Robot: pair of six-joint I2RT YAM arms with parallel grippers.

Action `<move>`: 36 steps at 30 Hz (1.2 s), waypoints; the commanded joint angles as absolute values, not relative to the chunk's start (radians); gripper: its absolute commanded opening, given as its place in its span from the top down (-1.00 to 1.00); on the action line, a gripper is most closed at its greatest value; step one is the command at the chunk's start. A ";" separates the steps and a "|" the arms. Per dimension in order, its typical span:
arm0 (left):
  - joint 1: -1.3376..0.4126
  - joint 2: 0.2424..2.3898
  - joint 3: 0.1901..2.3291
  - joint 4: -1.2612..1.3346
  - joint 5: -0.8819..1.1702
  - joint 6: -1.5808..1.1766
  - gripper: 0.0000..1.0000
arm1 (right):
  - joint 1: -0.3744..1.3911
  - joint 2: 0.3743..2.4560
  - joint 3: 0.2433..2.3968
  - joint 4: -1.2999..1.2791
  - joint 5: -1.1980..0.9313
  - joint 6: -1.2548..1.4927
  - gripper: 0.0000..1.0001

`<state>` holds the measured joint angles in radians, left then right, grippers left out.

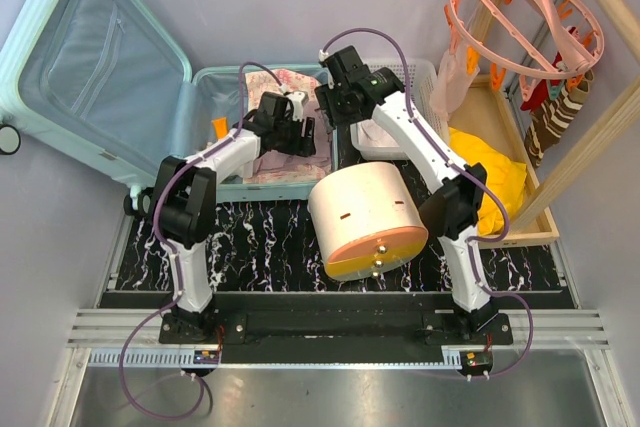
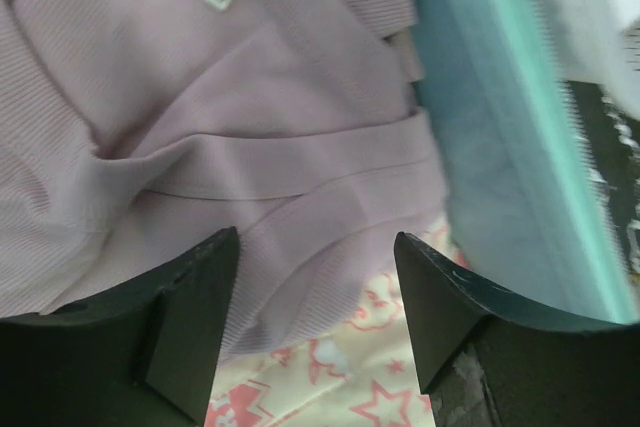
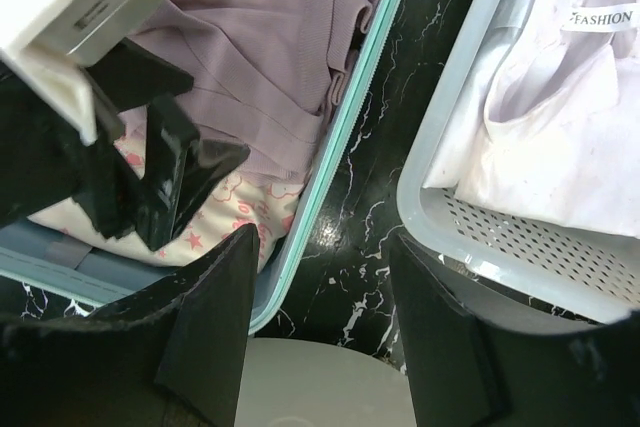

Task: Open, take out, and arrange the luggage
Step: Pick up the clothes from the luggage.

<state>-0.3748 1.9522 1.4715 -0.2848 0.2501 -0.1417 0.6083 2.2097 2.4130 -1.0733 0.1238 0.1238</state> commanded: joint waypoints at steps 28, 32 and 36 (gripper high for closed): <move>-0.403 1.999 1.535 -0.264 0.100 -0.087 0.43 | 0.595 2.128 2.368 -1.045 0.115 0.092 -0.27; -0.411 2.020 1.540 -0.279 0.120 -0.089 0.67 | 0.595 2.128 2.370 -1.045 0.117 0.091 -0.27; -0.425 2.031 1.539 -0.281 0.130 -0.080 0.91 | 0.595 2.126 2.362 -1.046 0.114 0.094 -0.27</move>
